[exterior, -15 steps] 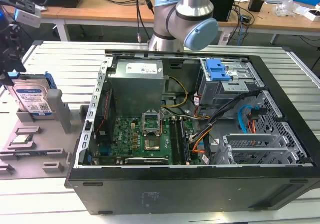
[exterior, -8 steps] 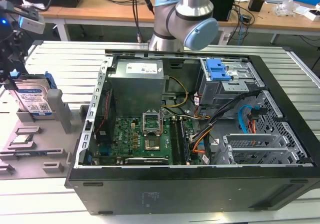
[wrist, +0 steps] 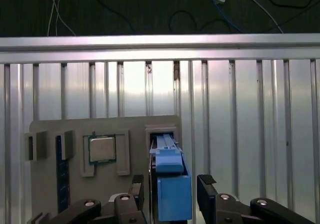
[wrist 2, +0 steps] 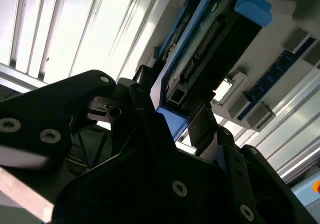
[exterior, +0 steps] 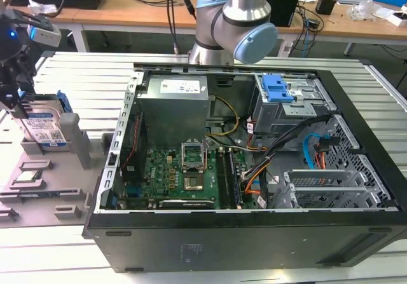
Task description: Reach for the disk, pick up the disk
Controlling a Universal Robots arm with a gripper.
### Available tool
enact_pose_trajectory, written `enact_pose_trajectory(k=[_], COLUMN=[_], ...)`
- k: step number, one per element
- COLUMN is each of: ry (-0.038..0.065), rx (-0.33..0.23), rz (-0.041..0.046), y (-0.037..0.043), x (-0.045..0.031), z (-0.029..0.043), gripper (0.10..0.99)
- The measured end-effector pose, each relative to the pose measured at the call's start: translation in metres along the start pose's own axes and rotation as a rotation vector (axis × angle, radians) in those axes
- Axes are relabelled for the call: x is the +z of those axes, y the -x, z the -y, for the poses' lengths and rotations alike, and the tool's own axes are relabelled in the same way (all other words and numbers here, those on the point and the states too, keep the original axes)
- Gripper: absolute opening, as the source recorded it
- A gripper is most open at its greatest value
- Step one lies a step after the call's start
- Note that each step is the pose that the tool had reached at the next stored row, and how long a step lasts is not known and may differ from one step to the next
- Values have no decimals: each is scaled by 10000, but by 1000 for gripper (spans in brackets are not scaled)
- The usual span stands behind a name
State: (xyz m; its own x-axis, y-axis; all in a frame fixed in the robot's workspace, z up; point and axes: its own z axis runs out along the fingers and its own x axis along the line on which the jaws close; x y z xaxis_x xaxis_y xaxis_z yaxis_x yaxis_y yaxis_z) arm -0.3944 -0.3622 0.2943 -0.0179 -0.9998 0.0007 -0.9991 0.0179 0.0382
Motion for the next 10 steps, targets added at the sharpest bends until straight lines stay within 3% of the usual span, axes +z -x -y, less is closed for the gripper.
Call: enact_pose_trajectory(k=[3, 7, 10], ry=[0, 1, 0], rx=[-6, -14, -19], rz=[-1, -1, -2], y=[1, 1, 1], x=[47, 52, 54], z=[2, 2, 2], gripper=[545, 533, 369])
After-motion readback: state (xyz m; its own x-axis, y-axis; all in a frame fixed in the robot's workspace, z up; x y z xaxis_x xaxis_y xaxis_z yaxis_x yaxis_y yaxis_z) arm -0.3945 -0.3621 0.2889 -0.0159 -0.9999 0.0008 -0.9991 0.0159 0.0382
